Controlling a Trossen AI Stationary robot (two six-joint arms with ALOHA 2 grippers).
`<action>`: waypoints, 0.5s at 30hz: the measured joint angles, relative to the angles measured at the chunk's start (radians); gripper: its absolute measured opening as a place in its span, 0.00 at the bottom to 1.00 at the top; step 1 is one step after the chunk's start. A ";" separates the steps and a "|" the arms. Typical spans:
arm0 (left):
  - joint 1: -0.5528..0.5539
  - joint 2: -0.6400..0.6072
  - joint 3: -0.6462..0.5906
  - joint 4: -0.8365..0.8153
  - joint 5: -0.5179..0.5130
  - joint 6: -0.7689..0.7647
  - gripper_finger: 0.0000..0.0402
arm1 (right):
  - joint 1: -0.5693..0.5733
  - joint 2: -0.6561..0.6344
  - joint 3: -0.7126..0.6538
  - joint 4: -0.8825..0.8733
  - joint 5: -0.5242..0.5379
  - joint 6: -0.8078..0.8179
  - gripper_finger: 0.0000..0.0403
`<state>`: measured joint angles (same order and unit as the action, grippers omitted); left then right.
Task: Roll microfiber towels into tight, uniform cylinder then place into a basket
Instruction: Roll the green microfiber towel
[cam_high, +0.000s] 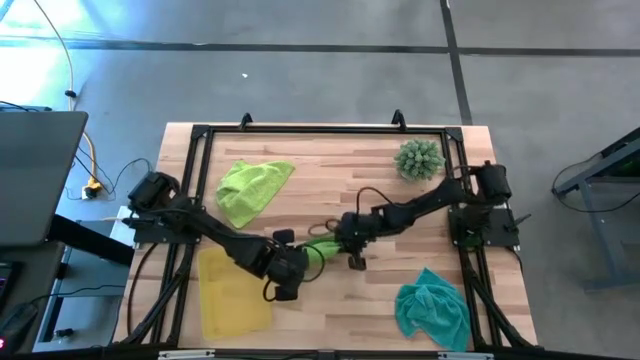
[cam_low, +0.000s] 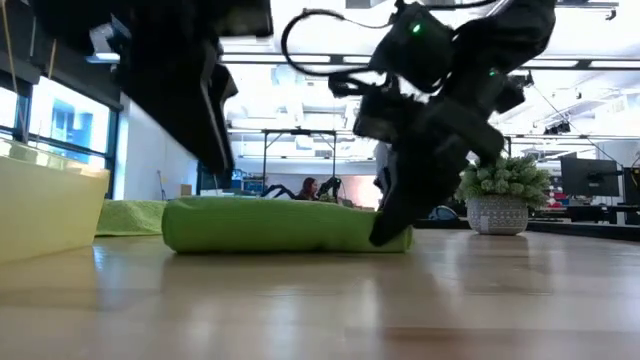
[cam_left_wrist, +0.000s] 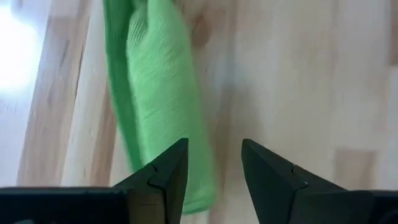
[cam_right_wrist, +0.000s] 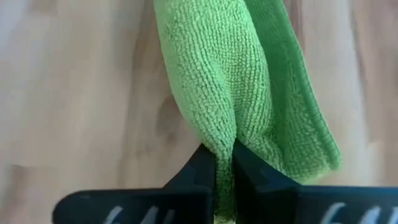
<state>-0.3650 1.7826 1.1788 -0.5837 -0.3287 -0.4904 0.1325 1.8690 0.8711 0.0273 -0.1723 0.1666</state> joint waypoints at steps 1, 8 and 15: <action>-0.005 -0.001 0.005 0.000 -0.010 -0.002 0.34 | -0.015 0.001 0.000 0.000 -0.043 0.042 0.01; -0.005 -0.002 0.003 0.002 -0.095 0.018 0.34 | -0.108 0.005 -0.003 0.007 -0.290 0.272 0.00; 0.037 0.000 -0.051 0.035 -0.124 0.033 0.34 | -0.165 0.007 -0.006 -0.003 -0.411 0.413 0.01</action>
<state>-0.3280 1.7827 1.1276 -0.5486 -0.4530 -0.4573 -0.0327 1.8759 0.8654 0.0242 -0.5838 0.5799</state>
